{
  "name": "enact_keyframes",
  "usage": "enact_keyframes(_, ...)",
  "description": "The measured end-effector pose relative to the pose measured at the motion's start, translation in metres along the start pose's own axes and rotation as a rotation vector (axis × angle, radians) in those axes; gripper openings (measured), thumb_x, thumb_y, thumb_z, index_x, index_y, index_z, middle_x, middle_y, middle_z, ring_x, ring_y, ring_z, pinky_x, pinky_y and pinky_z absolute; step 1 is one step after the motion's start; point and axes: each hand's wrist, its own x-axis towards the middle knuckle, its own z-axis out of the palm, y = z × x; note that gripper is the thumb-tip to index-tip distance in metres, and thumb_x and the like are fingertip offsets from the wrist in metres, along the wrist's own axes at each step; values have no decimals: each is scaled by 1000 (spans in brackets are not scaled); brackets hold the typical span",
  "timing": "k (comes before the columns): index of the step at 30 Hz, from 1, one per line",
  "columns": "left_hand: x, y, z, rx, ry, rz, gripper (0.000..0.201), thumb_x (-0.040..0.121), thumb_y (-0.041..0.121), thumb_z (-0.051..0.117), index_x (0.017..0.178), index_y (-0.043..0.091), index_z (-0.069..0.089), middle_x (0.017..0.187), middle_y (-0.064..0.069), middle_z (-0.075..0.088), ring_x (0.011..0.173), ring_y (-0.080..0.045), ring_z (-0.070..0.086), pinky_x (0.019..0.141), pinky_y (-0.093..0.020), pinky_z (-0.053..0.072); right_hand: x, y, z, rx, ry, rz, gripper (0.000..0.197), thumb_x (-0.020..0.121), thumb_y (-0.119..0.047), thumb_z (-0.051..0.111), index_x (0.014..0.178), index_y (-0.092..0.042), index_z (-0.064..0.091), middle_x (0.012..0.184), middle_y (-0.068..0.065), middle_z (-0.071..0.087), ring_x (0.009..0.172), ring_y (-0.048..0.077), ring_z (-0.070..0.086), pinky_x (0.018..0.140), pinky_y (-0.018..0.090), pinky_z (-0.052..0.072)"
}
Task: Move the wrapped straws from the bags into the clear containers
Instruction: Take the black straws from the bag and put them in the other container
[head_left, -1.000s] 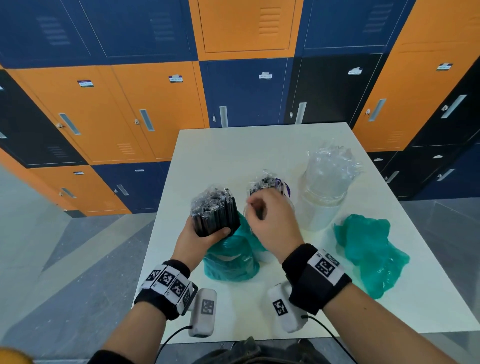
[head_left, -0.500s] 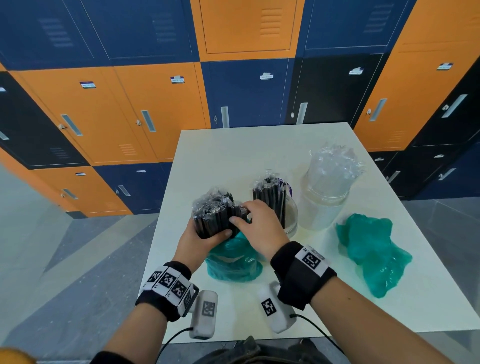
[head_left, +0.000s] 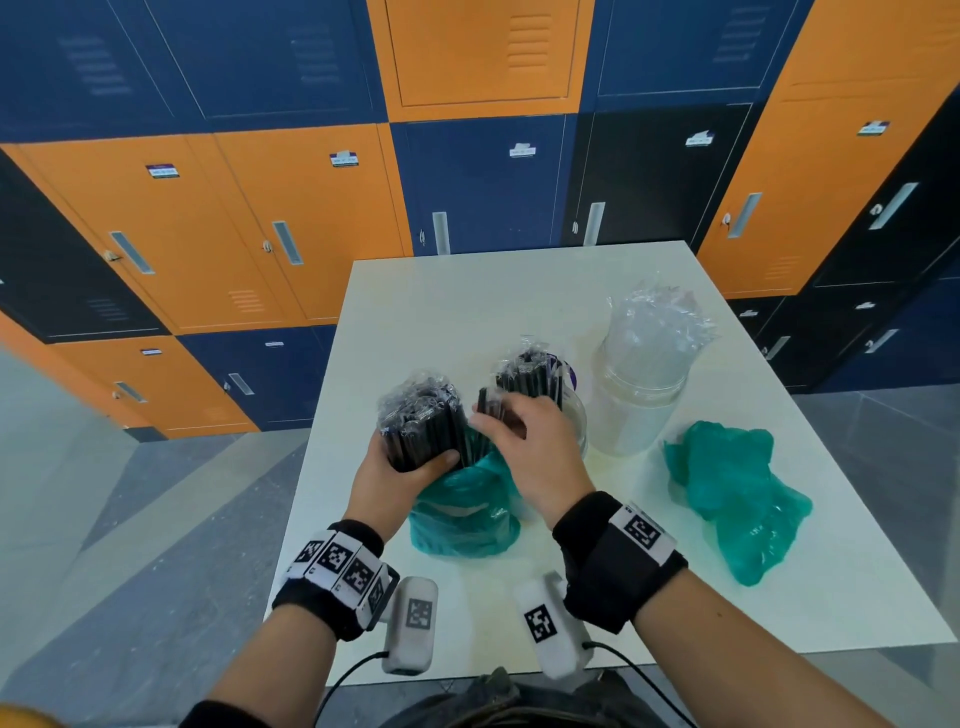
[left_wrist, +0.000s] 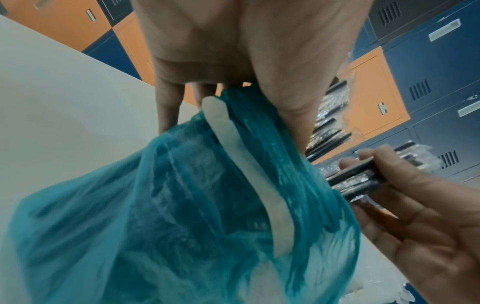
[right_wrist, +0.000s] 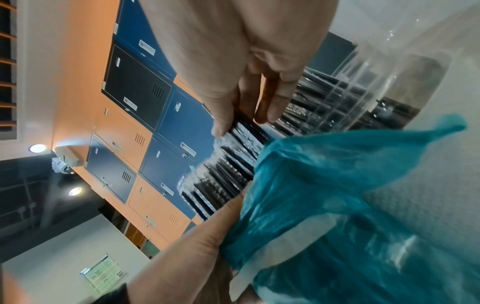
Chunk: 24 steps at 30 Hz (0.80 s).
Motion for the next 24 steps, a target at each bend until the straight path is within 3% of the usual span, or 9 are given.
enact_keyframes(2, -2, 2, 2, 6, 16, 5, 67, 67, 33, 88, 123, 21, 53, 107, 8, 66, 94, -8, 61, 70, -13, 43, 2, -3, -3, 32, -12, -13, 25, 94, -40, 58, 103, -18, 62, 94, -2, 69, 88, 9, 62, 83, 25, 49)
enact_keyframes(4, -3, 3, 2, 13, 13, 15, 68, 67, 33, 88, 124, 20, 54, 109, 7, 66, 97, -11, 62, 70, -13, 43, 1, -7, -6, 20, -54, -35, 22, 98, -34, 52, 104, -13, 56, 95, -8, 71, 89, 2, 62, 84, 21, 45)
enact_keyframes(7, -4, 5, 3, 16, -8, 16, 68, 68, 34, 87, 124, 19, 52, 109, 7, 66, 96, -10, 61, 71, -14, 44, 3, -17, -15, 10, -48, -110, 17, 100, -30, 48, 103, -14, 54, 89, -10, 71, 86, 0, 61, 83, 23, 45)
enact_keyframes(11, -4, 6, 4, 25, -20, 21, 70, 67, 35, 87, 126, 20, 51, 112, 6, 66, 102, -14, 61, 80, -22, 47, 14, -43, -40, 83, 23, -164, 16, 100, -30, 48, 103, -16, 54, 85, -10, 70, 82, 1, 61, 80, 25, 47)
enact_keyframes(15, -5, 8, 3, 39, -31, 24, 69, 68, 35, 87, 125, 21, 51, 110, 8, 64, 99, -12, 60, 73, -16, 44, 26, -66, -66, 151, 120, -187, 11, 100, -29, 48, 97, -19, 53, 82, -10, 70, 81, 15, 64, 77, 31, 52)
enact_keyframes(17, -5, 8, 3, 38, -34, 29, 69, 68, 35, 87, 125, 21, 51, 110, 8, 64, 98, -11, 60, 72, -15, 44, 32, -73, -77, 164, 183, -204, 9, 101, -28, 48, 94, -24, 52, 83, -9, 70, 84, 11, 65, 79, 31, 53)
enact_keyframes(21, -5, 7, 2, 18, -28, 23, 67, 68, 33, 87, 123, 25, 50, 109, 11, 63, 99, -10, 60, 73, -15, 44, 36, -78, -95, 88, 305, -246, 12, 101, -30, 46, 100, -20, 52, 83, -12, 69, 81, 1, 63, 71, 15, 48)
enact_keyframes(24, -5, 7, 2, 14, -23, 13, 66, 69, 33, 87, 123, 25, 50, 108, 11, 62, 98, -10, 59, 74, -17, 44, 37, -69, -96, -65, 305, -214, 19, 101, -37, 45, 104, -20, 52, 86, -16, 68, 83, 4, 64, 73, 25, 49)
